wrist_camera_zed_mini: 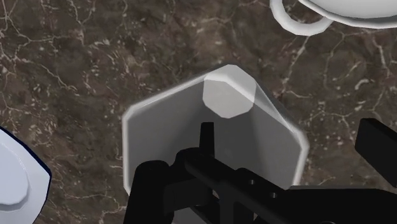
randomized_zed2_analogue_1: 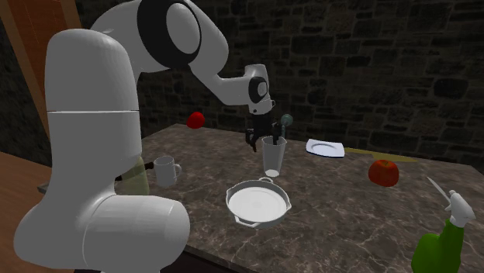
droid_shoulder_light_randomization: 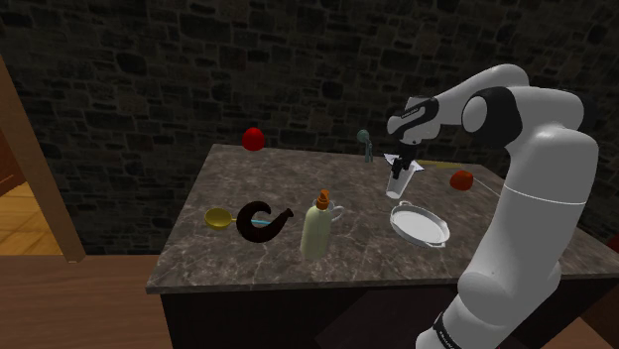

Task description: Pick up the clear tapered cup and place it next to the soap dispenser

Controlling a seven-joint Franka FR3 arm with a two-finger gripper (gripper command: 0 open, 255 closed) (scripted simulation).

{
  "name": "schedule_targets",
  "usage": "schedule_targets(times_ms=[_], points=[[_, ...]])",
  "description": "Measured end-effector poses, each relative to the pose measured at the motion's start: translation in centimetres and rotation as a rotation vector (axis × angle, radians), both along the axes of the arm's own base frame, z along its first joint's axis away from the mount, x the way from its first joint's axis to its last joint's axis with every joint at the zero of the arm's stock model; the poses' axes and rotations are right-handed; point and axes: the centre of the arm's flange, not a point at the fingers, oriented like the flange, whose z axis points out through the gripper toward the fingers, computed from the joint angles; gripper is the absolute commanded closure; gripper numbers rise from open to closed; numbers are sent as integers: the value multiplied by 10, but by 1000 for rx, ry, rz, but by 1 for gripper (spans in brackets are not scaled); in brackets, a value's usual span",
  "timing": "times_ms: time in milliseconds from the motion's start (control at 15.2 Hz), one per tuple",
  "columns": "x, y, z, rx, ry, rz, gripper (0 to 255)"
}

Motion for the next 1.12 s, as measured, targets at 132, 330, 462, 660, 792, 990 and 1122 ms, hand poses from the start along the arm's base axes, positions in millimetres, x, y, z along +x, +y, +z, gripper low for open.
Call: schedule_targets(times_ms=[132, 330, 462, 660, 792, 990, 1122], points=[[0, 0, -1, 0, 0, 0, 0], [0, 0, -1, 0, 0, 0, 0], [0, 0, -1, 0, 0, 0, 255], [0, 0, -1, 0, 0, 0, 255], [0, 0, -1, 0, 0, 0, 255], [0, 0, -1, 0, 0, 0, 255], [0, 0, 1, 0, 0, 0, 255]])
